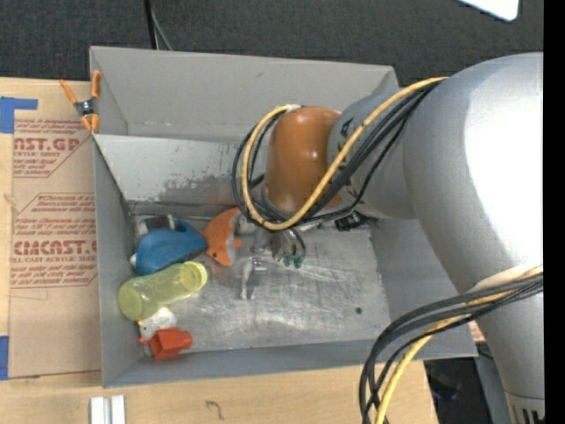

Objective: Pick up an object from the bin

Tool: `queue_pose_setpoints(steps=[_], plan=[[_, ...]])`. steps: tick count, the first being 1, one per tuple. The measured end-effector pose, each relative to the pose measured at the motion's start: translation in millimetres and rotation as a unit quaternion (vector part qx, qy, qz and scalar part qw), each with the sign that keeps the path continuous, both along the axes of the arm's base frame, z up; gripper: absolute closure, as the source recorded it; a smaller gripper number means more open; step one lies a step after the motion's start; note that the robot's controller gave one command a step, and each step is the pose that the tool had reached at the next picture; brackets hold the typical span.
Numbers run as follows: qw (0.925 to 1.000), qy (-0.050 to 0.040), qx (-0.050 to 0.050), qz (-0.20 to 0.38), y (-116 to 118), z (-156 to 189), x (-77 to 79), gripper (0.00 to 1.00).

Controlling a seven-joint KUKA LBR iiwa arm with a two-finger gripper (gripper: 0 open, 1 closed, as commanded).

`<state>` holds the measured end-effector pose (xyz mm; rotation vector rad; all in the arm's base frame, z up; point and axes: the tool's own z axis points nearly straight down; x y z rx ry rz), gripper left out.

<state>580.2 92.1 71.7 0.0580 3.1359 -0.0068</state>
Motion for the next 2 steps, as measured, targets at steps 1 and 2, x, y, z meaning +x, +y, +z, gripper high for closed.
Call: queue_pose_setpoints(steps=[1,2], plan=[[0.9995,-0.0029,0.003,0.032,9.4,0.3,1.1,0.0],[0.9959,-0.0015,0.001,-0.09,67.4,2.0,-11.8,1.0]])
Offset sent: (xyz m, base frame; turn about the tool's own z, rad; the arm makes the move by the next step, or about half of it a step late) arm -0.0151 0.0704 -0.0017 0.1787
